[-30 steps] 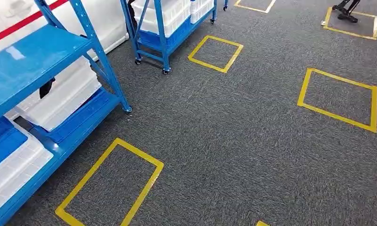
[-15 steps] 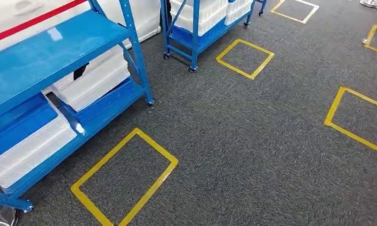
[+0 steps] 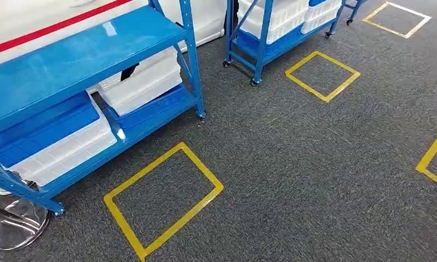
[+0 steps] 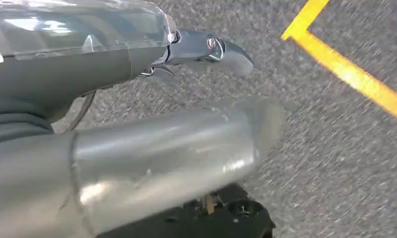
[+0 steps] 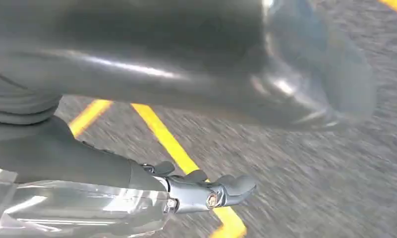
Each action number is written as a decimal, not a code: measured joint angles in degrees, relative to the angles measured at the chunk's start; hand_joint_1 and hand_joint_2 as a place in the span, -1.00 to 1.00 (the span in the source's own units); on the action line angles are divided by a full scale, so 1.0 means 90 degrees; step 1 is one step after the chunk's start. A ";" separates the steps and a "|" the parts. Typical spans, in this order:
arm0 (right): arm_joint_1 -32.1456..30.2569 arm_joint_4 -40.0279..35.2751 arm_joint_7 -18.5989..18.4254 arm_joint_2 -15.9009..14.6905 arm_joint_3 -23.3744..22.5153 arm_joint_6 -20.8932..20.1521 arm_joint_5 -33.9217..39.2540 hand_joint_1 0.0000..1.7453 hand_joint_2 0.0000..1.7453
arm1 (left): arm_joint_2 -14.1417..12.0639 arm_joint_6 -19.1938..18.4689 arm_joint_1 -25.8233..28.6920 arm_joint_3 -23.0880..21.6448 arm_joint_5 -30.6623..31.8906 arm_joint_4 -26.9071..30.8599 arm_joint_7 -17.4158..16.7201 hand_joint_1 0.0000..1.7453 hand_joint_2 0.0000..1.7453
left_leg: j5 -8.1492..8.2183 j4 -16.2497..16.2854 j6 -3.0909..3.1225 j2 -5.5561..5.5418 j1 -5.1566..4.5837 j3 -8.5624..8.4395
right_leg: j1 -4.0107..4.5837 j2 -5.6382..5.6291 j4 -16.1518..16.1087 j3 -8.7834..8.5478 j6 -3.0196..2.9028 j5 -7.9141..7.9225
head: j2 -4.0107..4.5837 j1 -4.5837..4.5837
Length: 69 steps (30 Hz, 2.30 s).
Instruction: Take the parts from the cabinet and place them on the table.
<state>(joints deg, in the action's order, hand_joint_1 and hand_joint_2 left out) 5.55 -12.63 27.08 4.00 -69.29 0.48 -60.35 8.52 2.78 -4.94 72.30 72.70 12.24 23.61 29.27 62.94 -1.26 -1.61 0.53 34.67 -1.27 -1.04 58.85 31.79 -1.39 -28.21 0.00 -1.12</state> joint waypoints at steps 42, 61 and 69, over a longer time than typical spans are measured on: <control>-0.0060 0.0012 -0.1601 -0.0002 0.0148 0.0394 -0.0512 -1.00 -1.00 | -0.0109 -0.0075 -0.0022 -0.0255 -0.0005 0.0000 -0.0386 -1.00 -1.00 | -0.0296 -0.0494 0.0162 0.0495 -0.0100 -0.0242 | 0.0100 0.0921 -0.0039 -0.0155 0.0140 -0.0083 | 0.0000 0.0005; -0.0149 0.0015 -0.2210 0.0095 0.0160 0.0267 -0.0379 -1.00 -1.00 | -0.0041 -0.0221 -0.0005 -0.0245 -0.0124 -0.0002 -0.0372 -1.00 -1.00 | 0.0117 -0.0075 0.0031 0.0062 -0.0054 -0.0269 | 0.0037 0.0134 -0.0068 -0.0011 -0.0034 0.0069 | 0.0000 0.0034; -0.0173 0.0017 -0.2227 0.0121 0.0155 0.0260 -0.0379 -1.00 -1.00 | -0.0041 -0.0219 0.0039 -0.0245 -0.0126 -0.0002 -0.0372 -1.00 -1.00 | -0.0576 -0.0300 0.0066 0.0188 -0.0031 -0.0017 | 0.0053 0.0201 -0.0063 -0.0416 0.0005 -0.0268 | 0.0000 0.0029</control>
<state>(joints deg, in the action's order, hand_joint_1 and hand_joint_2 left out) 3.99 -12.48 7.04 5.09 -67.89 2.82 -63.76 8.15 0.81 -4.59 70.10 71.56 12.22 20.26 24.09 60.24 -0.67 0.08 0.25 34.52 -0.79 0.77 58.27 28.04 -1.34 -30.62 0.00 -0.85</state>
